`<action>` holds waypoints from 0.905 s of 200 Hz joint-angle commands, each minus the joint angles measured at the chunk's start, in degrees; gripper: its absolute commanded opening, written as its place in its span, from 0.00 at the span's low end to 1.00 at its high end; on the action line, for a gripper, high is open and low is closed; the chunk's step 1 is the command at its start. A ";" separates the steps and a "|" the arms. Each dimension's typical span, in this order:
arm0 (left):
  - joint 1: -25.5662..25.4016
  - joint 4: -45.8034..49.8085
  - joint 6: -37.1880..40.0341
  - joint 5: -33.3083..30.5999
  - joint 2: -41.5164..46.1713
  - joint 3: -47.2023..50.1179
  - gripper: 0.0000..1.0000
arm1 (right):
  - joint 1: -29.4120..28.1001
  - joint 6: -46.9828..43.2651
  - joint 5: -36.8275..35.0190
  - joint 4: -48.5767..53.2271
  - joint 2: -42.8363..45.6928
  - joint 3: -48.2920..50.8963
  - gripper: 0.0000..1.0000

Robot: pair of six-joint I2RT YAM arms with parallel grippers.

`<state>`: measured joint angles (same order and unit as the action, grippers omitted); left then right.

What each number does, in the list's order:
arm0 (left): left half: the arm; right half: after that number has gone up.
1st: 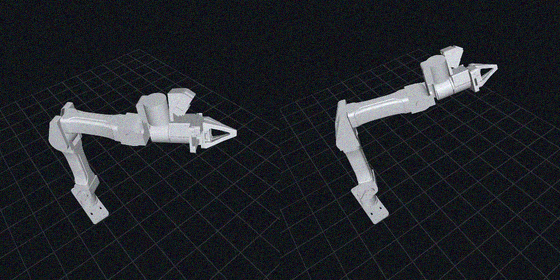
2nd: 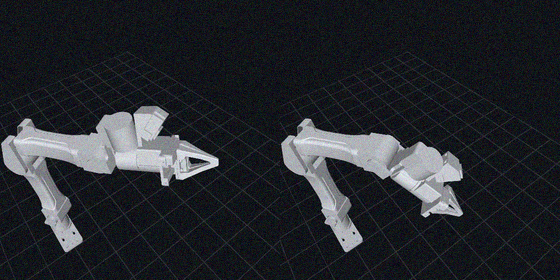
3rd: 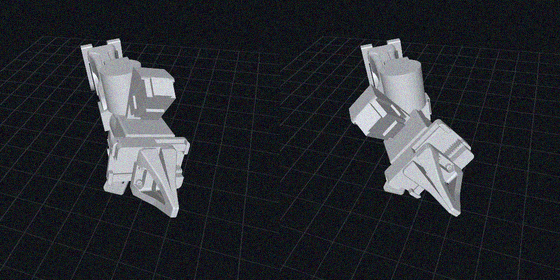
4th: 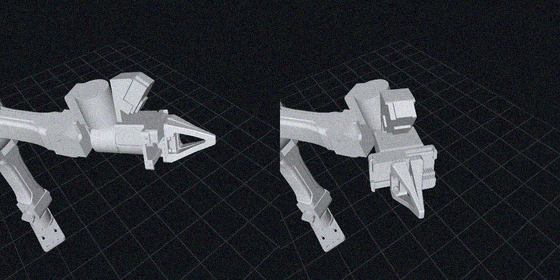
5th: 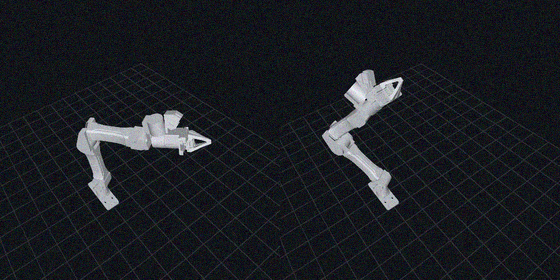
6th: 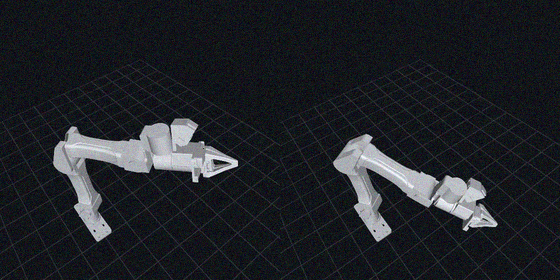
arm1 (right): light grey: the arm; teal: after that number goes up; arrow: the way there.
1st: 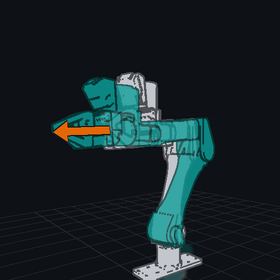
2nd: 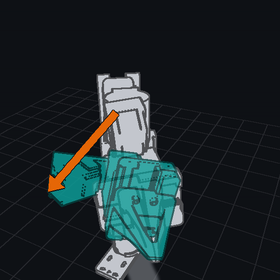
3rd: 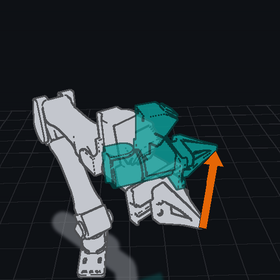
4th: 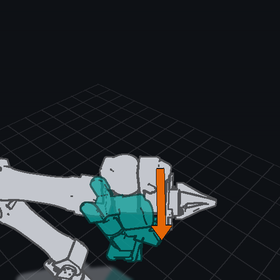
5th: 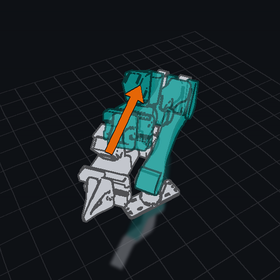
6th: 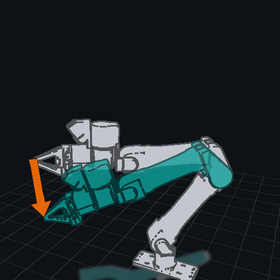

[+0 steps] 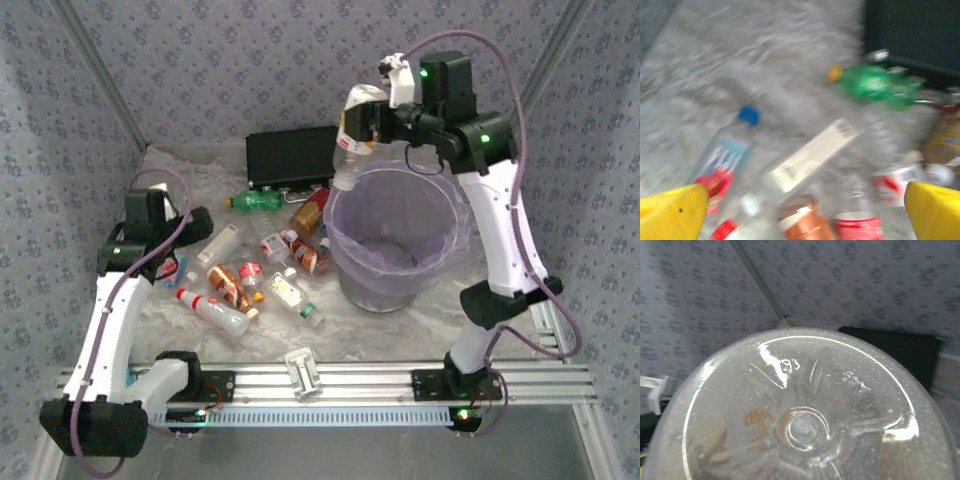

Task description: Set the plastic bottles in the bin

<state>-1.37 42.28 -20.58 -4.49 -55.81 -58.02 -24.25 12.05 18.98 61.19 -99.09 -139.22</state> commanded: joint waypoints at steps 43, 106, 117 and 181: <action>6.52 -5.20 -0.82 -5.77 -1.48 10.85 1.00 | 3.01 -8.29 -15.51 12.30 7.57 10.74 0.32; 6.53 -6.70 -1.13 -9.78 -3.25 10.91 1.00 | 0.08 -9.51 -18.93 10.73 8.37 27.33 0.31; 6.49 -7.02 -1.31 -9.66 -3.26 11.17 1.00 | -0.42 -8.95 -18.89 10.02 8.55 30.55 0.31; 6.54 -4.68 -0.21 -10.83 -5.19 8.39 1.00 | -2.11 -4.92 -16.84 2.18 8.30 47.69 0.32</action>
<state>4.89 36.01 -21.67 -13.34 -59.83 -46.87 -25.87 4.69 1.48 67.42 -91.18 -95.79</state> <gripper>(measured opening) 0.998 0.618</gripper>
